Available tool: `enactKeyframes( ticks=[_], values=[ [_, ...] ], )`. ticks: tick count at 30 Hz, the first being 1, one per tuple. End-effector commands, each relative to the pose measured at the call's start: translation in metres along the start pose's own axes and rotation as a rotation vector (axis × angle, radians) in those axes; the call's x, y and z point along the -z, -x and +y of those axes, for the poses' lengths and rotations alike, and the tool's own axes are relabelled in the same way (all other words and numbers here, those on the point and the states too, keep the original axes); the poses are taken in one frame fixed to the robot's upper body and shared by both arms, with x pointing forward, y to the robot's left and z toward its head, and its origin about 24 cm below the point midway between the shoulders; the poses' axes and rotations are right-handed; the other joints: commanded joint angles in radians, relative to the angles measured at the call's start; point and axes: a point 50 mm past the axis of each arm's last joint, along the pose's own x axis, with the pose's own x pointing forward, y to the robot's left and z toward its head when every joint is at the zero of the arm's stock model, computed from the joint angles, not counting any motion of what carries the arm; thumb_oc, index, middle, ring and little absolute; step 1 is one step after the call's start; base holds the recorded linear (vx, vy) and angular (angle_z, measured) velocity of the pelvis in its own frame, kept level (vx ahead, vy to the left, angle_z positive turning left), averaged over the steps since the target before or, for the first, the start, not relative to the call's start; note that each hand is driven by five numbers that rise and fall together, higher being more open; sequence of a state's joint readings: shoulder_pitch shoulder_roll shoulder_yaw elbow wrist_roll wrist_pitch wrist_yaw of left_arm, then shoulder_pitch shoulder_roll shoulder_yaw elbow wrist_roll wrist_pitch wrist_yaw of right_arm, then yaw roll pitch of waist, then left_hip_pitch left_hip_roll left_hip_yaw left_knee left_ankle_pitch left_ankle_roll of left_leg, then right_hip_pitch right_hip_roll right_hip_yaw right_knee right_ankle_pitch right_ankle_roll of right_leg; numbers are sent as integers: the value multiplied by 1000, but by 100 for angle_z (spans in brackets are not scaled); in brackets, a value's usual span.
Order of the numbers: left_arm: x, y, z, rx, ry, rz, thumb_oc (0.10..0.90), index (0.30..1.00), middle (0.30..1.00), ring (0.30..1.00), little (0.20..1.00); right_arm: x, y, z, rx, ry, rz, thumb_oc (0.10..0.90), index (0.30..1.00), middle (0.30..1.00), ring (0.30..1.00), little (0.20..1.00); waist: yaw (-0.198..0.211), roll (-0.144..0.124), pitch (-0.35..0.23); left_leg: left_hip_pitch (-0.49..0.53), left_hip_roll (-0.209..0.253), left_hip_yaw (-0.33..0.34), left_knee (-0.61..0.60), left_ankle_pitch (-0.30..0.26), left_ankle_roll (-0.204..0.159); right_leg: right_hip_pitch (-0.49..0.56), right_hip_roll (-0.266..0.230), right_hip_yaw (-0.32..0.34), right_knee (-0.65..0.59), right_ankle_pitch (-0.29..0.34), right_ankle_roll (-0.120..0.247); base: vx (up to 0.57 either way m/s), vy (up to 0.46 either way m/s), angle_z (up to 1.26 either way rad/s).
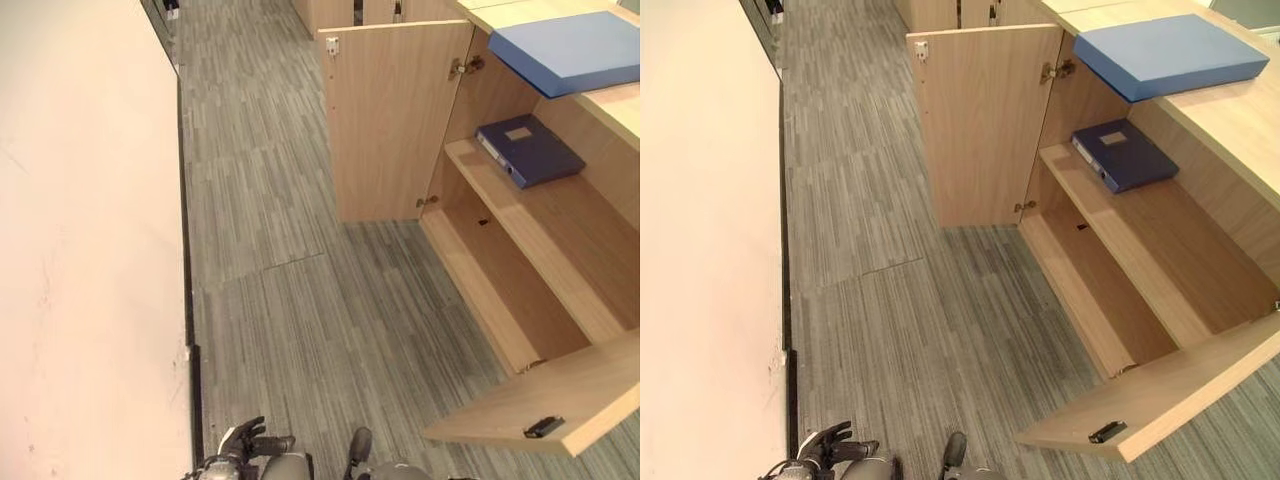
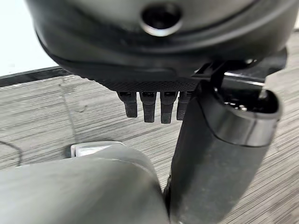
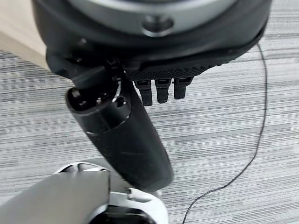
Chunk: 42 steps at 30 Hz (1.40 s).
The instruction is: Put the empty folder in the office cabinet
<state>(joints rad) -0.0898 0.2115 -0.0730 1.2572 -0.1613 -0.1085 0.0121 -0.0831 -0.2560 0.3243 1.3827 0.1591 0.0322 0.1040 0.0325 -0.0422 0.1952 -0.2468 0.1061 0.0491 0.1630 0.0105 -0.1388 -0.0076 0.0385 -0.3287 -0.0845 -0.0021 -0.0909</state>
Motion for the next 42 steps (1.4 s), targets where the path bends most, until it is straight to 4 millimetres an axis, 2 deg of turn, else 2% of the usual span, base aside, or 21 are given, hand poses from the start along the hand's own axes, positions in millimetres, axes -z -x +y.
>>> enactKeyframes(
  ticks=[1, 2, 4, 8, 10, 13, 14, 15, 16, 17, 18, 19, 20, 22, 24, 27, 29, 30, 32, 38, 42],
  values=[
    [66, 18, 12, -75, 16, 224, 800, 900, 900, 900, 900, 21, 4, -16, 51, -51, 41, 800, 900, 900, 900, 900, 37, 29, 2, 4, 119, -28, -171, 126, 39, 54, -108, 57, 103, -96, 150, 340, 307, -43],
    [68, 19, 11, -87, 40, 230, 800, 900, 900, 900, 900, 33, 6, -23, 77, -108, 74, 800, 900, 900, 900, 900, 33, 37, 0, -35, 179, -39, -250, 152, 16, 80, -125, 80, 106, -117, 164, 341, 308, -49],
    [74, 21, 9, -85, 52, 255, 800, 900, 900, 900, 900, 52, 9, -26, 92, -188, 123, 800, 900, 900, 900, 900, 25, 52, -11, -49, 211, -42, -250, 155, -6, 111, -142, 100, 106, -127, 182, 256, 268, -46],
    [91, 27, 6, -74, 54, 311, 800, 900, 900, 900, 900, 72, 13, -22, 90, -281, 181, 800, 900, 900, 900, 900, 28, 92, -58, 0, 205, -50, -250, 178, -40, 149, -160, 119, 89, -119, 208, 366, 443, -62],
    [89, 27, 7, -57, 3, 307, 800, 900, 900, 900, 900, 74, 14, -25, 99, -347, 189, 800, 900, 900, 900, 900, 24, 92, -64, 5, 137, -37, -175, 158, -18, 159, -264, 127, 79, -79, 254, 333, 669, -30],
    [78, 22, 13, -61, -52, 269, 800, 900, 900, 900, 900, 67, 13, -31, 114, -277, 177, 800, 900, 900, 900, 900, 22, 74, -59, -63, 76, -28, -65, 104, 6, 123, -316, 129, 83, -42, 269, 35, 345, 2],
    [57, 15, 20, -75, -95, 198, 800, 900, 900, 900, 900, 60, 14, -40, 139, -72, 196, 800, 900, 900, 900, 900, 27, 62, -45, -95, 30, -11, -30, 59, 37, 75, -356, 118, 87, -4, 280, -27, 214, -13],
    [57, 15, 20, -75, -95, 198, 800, 900, 900, 900, 900, 60, 14, -40, 139, -72, 196, 800, 900, 900, 900, 900, 27, 63, -47, -98, 30, -11, -30, 60, 37, 72, -356, 118, 87, -3, 280, -132, 396, -17],
    [31, 9, 32, -105, -141, 122, 800, 900, 900, 900, 900, 61, 18, -56, 162, 228, 279, 800, 900, 900, 900, 900, 49, 50, -22, -124, 2, 14, -19, 33, 55, 13, -394, 57, 93, 58, 286, -142, 276, -27],
    [25, 8, 41, -126, -155, 109, 800, 900, 900, 900, 900, 60, 22, -68, 168, 306, 306, 800, 900, 900, 900, 900, 67, 45, -15, -126, 0, 35, -25, 24, 58, -11, -414, -6, 97, 88, 286, -141, 276, -102],
    [25, 8, 41, -126, -155, 109, 800, 900, 900, 900, 900, 60, 22, -68, 168, 307, 306, 800, 900, 900, 900, 900, 67, 44, -14, -126, 0, 35, -26, 24, 59, -11, -414, -5, 97, 89, 286, -30, 253, -113],
    [20, 9, 58, -165, -167, 116, 800, 900, 900, 900, 900, 66, 28, -84, 184, 353, 352, 800, 900, 900, 900, 900, 104, 36, -13, -114, 14, 81, -42, 3, 60, -8, -430, -157, 118, 95, 284, 12, 229, -87],
    [20, 10, 62, -175, -173, 123, 800, 900, 900, 900, 900, 68, 29, -83, 184, 345, 354, 800, 900, 900, 900, 900, 107, 31, -16, -111, 11, 91, -50, 5, 70, 4, -425, -179, 133, 83, 279, 48, 373, -51],
    [31, 13, 65, -188, -175, 162, 800, 900, 900, 900, 900, 75, 25, -66, 158, 241, 329, 800, 900, 900, 900, 900, 92, 3, -27, -77, -40, 102, -103, 11, 104, 16, -395, -83, 197, 62, 275, 117, 319, -62],
    [45, 17, 64, -189, -161, 205, 800, 900, 900, 900, 900, 65, 19, -55, 155, 170, 283, 800, 900, 900, 900, 900, 82, -1, -45, -28, -83, 105, -177, 15, 130, 14, -351, -2, 253, 45, 258, 152, 230, -6],
    [46, 16, 57, -175, -159, 208, 800, 900, 900, 900, 900, 16, 9, -46, 169, 173, 123, 800, 900, 900, 900, 900, 82, 11, -30, 20, -86, 125, -241, 16, 131, -51, -243, -19, 209, -30, 224, 62, 83, 12],
    [37, 12, 50, -157, -163, 180, 800, 900, 900, 900, 900, -17, 7, -45, 182, 202, 23, 800, 900, 900, 900, 900, 45, 26, 14, 82, -89, 122, -250, -10, 131, -235, -164, -36, 181, 18, 233, 123, 60, -76],
    [37, 12, 50, -157, -162, 179, 800, 900, 900, 900, 900, -17, 7, -45, 182, 202, 22, 800, 900, 900, 900, 900, 44, 28, 15, 83, -88, 121, -250, -11, 131, -234, -163, -37, 181, 18, 234, 308, -10, -75],
    [28, 10, 51, -162, -192, 156, 800, 900, 900, 900, 900, -28, 10, -56, 224, 233, 7, 800, 900, 900, 900, 900, 19, 29, 38, 157, -106, 107, -250, -48, 126, -311, -146, -111, 45, 111, 264, 386, -100, -15],
    [32, 11, 52, -191, -132, 158, 800, 900, 900, 900, 900, -29, 14, -73, 294, 133, -14, 800, 900, 900, 900, 900, 16, 24, 20, 241, -130, 97, -250, -117, 131, -269, -175, -153, 8, 156, 267, 293, -110, 43],
    [49, 14, 42, -176, -51, 202, 800, 900, 900, 900, 900, 4, 12, -64, 260, 93, 68, 800, 900, 900, 900, 900, 1, 50, -14, 307, -70, 80, -248, -135, 95, -245, -186, -182, 122, 103, 241, 346, -173, 30]
  ],
)
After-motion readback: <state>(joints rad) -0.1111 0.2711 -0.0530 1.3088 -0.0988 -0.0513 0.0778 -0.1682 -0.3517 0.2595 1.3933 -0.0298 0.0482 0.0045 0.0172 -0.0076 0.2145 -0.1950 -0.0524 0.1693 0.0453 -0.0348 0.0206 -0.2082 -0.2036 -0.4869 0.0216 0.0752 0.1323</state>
